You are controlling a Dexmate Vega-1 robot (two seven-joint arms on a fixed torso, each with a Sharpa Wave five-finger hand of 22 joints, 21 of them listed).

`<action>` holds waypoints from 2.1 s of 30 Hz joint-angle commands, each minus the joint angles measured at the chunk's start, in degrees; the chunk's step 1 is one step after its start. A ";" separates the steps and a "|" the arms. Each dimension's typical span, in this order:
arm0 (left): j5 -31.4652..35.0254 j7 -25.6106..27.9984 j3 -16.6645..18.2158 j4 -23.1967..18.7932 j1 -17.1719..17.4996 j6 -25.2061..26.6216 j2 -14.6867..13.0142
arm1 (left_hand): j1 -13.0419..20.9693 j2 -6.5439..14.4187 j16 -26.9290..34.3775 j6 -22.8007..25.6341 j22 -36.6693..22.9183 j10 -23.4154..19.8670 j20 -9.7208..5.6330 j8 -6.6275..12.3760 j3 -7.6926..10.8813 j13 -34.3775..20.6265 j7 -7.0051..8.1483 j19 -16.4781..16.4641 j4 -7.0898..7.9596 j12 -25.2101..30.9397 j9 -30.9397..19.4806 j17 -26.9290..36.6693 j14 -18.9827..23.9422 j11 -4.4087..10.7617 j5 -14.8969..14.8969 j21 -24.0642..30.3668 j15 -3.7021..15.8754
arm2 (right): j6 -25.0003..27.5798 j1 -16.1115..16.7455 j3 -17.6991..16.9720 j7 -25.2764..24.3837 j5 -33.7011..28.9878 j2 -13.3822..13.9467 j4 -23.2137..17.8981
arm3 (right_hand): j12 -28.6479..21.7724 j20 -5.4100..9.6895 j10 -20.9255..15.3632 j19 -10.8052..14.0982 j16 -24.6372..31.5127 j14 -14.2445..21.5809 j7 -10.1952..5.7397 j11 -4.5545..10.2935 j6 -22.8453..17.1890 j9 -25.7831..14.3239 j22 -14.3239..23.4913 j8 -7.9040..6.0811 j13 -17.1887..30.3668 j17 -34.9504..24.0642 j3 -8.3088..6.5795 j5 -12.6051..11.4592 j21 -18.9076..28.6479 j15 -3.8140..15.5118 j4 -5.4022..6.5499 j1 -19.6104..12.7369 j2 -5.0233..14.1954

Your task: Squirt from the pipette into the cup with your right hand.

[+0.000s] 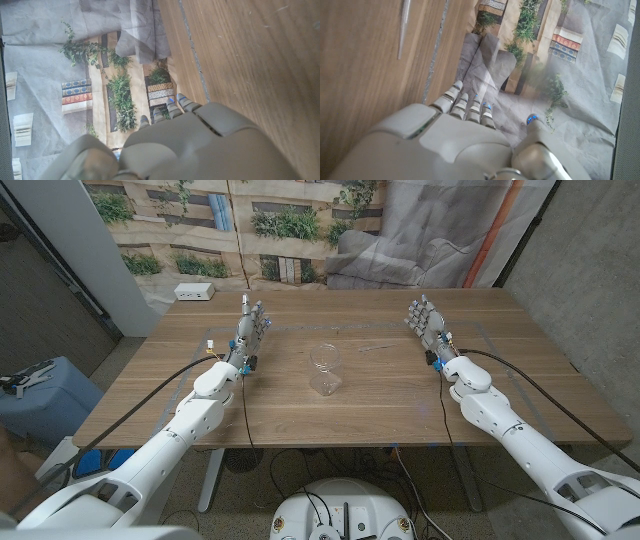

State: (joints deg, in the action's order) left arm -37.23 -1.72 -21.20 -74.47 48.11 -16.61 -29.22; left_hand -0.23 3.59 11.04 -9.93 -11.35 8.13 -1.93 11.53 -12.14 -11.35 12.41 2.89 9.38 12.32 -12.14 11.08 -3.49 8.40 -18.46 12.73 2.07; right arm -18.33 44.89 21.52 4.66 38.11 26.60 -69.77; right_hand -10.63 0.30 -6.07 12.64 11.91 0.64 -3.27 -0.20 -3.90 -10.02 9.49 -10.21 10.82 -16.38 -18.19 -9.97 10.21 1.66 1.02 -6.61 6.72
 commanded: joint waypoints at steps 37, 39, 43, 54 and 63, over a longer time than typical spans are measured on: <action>-0.01 -0.01 0.00 0.03 -0.04 0.02 0.00 | 0.07 2.44 0.34 -0.38 -0.10 0.24 -5.18 0.35 -0.45 -0.28 0.29 0.36 0.05 0.27 -0.09 0.32 -0.46 0.17 -0.24 0.32 6.57 | -10.07 -6.66 5.80 -7.66 -21.55 3.78 7.19 | -0.75 0.37 -1.26 -0.08 -0.01 0.74 -0.02 0.20 -1.34 -0.26 0.21 -0.71 0.15 1.19 -0.22 -0.52 0.34 0.69 -1.66 -1.11 -1.83; -0.01 -0.01 0.00 0.04 -0.05 0.02 0.01 | 0.06 2.44 0.32 -0.38 -0.10 0.33 -5.20 0.34 -0.45 -0.28 0.29 0.42 0.05 0.23 -0.09 0.32 -0.51 0.18 -0.24 0.30 6.59 | -8.35 -6.18 6.01 -9.55 -23.44 4.73 5.16 | -0.75 0.39 -1.29 -0.15 -0.06 0.69 -0.02 0.22 -1.30 -0.26 0.20 -0.69 0.15 1.29 -0.24 -0.52 0.33 0.80 -1.85 -1.22 -1.94; -0.01 -0.02 0.00 0.05 -0.06 0.01 0.01 | 0.06 2.44 0.32 -0.38 -0.10 0.35 -5.21 0.34 -0.45 -0.28 0.29 0.43 0.05 0.22 -0.09 0.32 -0.52 0.16 -0.24 0.30 6.56 | -5.08 -5.62 6.76 -12.27 -27.77 7.03 1.38 | -0.78 0.37 -1.40 -0.22 -0.10 0.73 -0.21 0.23 -1.22 -0.26 0.19 -0.66 0.15 1.48 -0.31 -0.53 0.34 0.78 -2.23 -1.52 -2.11; -0.01 -0.03 -0.01 0.10 -0.09 0.00 0.03 | 0.08 2.45 0.32 -0.41 -0.10 0.31 -5.20 0.33 -0.44 -0.28 0.29 0.42 0.05 0.24 -0.09 0.32 -0.51 0.23 -0.24 0.30 6.52 | 3.03 -4.97 8.68 -16.31 -36.56 10.78 -6.20 | -0.60 0.49 -1.00 -0.83 -0.30 0.65 -0.79 0.53 -0.18 -0.30 0.13 -0.55 0.17 2.38 -1.02 -0.47 0.28 0.44 -5.07 -4.15 -3.32; 0.00 -0.02 -0.01 0.09 -0.08 0.00 0.03 | 0.08 2.46 0.31 -0.38 -0.10 0.36 -5.22 0.34 -0.44 -0.28 0.29 0.42 0.05 0.22 -0.09 0.32 -0.55 0.19 -0.24 0.30 6.55 | 5.71 -6.09 10.33 -17.92 -43.09 12.44 -9.70 | -0.58 -0.29 -0.87 -1.39 -0.36 0.62 -1.47 1.03 -0.17 -0.36 0.14 -0.87 0.20 3.02 -1.80 -0.47 0.21 0.06 -7.52 -6.63 -4.02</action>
State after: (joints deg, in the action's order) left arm -37.24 -1.76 -21.21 -74.42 48.06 -16.58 -29.19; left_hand -0.22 3.59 11.04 -9.92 -11.33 8.12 -1.93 11.52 -12.14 -11.32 12.38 2.88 9.38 12.32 -12.11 11.32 -3.48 8.39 -18.41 12.72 2.06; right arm -17.00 39.50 29.97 -10.60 2.80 36.40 -74.19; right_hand -11.03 0.37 -6.76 11.45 11.64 1.06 -4.20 0.32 -3.77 -10.29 9.46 -10.64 10.79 -13.33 -19.83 -10.19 10.21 1.64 -5.90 -12.11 2.87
